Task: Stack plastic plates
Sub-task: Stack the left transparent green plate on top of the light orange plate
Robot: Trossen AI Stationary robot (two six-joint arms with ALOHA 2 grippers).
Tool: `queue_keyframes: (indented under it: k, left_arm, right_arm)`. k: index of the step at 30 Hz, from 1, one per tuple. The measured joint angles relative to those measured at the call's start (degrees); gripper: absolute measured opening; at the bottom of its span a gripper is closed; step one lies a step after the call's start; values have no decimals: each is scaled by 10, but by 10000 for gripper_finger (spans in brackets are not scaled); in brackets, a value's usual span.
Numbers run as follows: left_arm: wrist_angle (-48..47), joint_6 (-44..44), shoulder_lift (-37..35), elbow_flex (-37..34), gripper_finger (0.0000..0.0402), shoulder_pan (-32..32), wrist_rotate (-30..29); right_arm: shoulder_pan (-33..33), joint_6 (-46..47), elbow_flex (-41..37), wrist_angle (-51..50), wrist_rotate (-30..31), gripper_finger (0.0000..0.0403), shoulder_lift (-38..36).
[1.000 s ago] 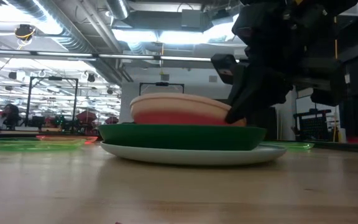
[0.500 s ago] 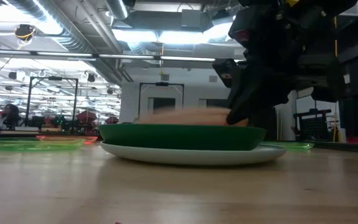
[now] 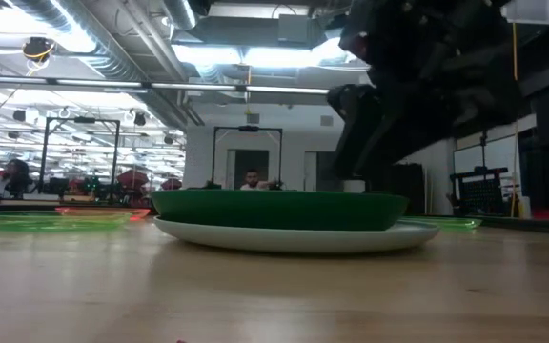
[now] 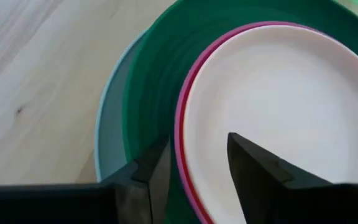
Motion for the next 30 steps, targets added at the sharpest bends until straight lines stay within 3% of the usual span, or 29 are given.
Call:
queue_keyframes:
  k: [5,13,24,30]
  left_arm:
    - [0,0,0,0,116,2,0]
    - [-8,-1,0,0,116,-5,-7]
    - [-37,-33,0,0,116,-5,-9]
    - [-113,-93,0,0,116,-5,-7]
  right_arm:
    - [19,9,28,-59,0,149,-14]
    - [50,38,-27,-62,2,150,-99]
    - [97,118,-151,-38,84,150,-258]
    - [124,163,-202,-46,143,150,-321]
